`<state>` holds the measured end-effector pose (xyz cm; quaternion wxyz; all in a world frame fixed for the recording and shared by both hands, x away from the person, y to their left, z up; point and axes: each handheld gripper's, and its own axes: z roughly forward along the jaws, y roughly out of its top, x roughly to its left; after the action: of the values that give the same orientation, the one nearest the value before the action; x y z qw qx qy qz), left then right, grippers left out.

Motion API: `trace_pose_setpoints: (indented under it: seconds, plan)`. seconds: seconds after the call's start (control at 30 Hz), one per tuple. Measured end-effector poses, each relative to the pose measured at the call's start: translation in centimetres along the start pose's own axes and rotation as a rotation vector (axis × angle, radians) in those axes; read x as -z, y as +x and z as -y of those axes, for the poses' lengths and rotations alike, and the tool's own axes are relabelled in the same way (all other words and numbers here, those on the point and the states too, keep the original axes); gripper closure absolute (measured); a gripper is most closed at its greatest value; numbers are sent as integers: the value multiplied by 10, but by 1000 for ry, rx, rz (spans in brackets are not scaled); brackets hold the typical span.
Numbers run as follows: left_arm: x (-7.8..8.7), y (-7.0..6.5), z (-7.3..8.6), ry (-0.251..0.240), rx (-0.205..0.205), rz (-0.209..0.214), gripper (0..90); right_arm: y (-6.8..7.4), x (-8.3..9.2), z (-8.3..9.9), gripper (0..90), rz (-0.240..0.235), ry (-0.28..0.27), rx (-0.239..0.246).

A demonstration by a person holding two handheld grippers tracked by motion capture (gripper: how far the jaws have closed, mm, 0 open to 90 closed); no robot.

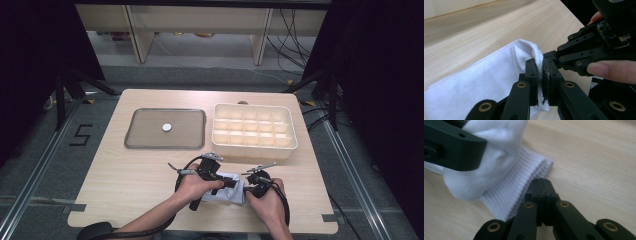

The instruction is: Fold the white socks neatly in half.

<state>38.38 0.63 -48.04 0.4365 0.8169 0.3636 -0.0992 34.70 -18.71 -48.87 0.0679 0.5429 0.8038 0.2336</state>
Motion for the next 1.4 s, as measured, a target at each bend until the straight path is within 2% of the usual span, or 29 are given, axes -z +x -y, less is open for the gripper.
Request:
trace_pose_setpoints:
  seconds: [0.03, 0.1, 0.13, 0.17, 0.2, 0.23, 0.3, 0.4, 0.57, 0.6, 0.67, 0.7, 0.73, 0.77, 0.83, 0.87, 0.9, 0.93, 0.97, 1.0, 1.03, 1.07, 1.1, 1.17, 1.2, 1.27, 1.33, 1.37, 1.4]
  plan:
    - [-2, 0, 1, -12, -1, 13, 829, 0, 0, 0, 900, 0, 0, 0]
    - [-2, 0, 0, -6, -4, 9, 827, 0, 0, 0, 900, 1, 0, 0]
    - [-5, 1, 2, -35, 3, 23, 826, 1, 0, 0, 900, -2, 3, -8]
    - [-7, 1, 2, -45, 8, 23, 826, 1, 0, 0, 900, -3, -1, -15]
    - [-7, 1, 2, -44, 5, 21, 825, 1, 0, 0, 900, -3, 0, -14]
    - [-6, 2, 1, -18, -1, 28, 824, 1, 0, 0, 900, -3, -1, -11]
    - [-7, 2, 2, -20, -3, 26, 822, -1, 0, 0, 900, 3, -5, 5]
    - [-10, 2, 4, -40, 0, 16, 818, 0, 0, 0, 896, 0, -4, 0]
    - [-12, 3, 4, -36, 11, 11, 809, 0, 1, 0, 889, 4, -8, -5]
    - [-9, 3, 3, 5, 2, -2, 807, -1, 2, 0, 887, -1, -10, -5]
    - [-10, 3, 3, 8, -3, -1, 805, -2, 3, 0, 885, -1, -9, 3]
    - [-10, 3, 3, 8, -3, -2, 803, -3, 4, 0, 884, -3, -19, 3]
    - [-12, 4, 4, -18, 0, 15, 799, -3, 5, 0, 883, 2, -22, -11]
    - [-13, 4, 4, -11, -4, 18, 794, -4, 6, 0, 880, 6, -28, -3]
    - [-15, 3, 5, -39, -7, 11, 781, -5, 8, -1, 874, 8, -42, -6]
    - [-15, 3, 5, -34, -11, 13, 775, -6, 11, -2, 870, 1, -42, -8]
    - [-14, 3, 5, -11, -14, 21, 768, -7, 12, -3, 866, 10, -57, -16]
    - [-14, 3, 5, -14, -16, 20, 763, -9, 13, -3, 864, 20, -66, -17]
    - [-15, 2, 6, -26, -17, 8, 752, -10, 14, -4, 860, -29, -75, -29]
    - [-16, 1, 6, -40, -20, 11, 738, -11, 16, -5, 854, -39, -83, -30]
    - [-13, 0, 5, -18, -29, 13, 721, -12, 18, -6, 848, -37, -93, -20]
    - [-13, -1, 5, -29, -34, 20, 701, -12, 20, -7, 844, -5, -95, -30]
    - [-11, -3, 4, -20, -34, 28, 695, -11, 21, -8, 842, 33, -90, -21]
    - [-8, -6, 3, -38, -44, 22, 687, -11, 22, -8, 840, 23, -96, -26]
    - [-6, -8, 1, -49, -47, 32, 680, -10, 23, -9, 838, 27, -92, -35]
    - [-1, -9, -1, -44, -50, 52, 675, -10, 24, -9, 832, 18, -108, -23]
    - [5, -12, -3, -53, -59, 47, 677, -10, 25, -10, 828, 24, -106, -36]
    - [7, -13, -4, -58, -63, 44, 681, -11, 26, -10, 824, 16, -115, -12]
    - [9, -13, -4, -64, -69, 37, 691, -10, 27, -10, 821, 15, -116, -34]
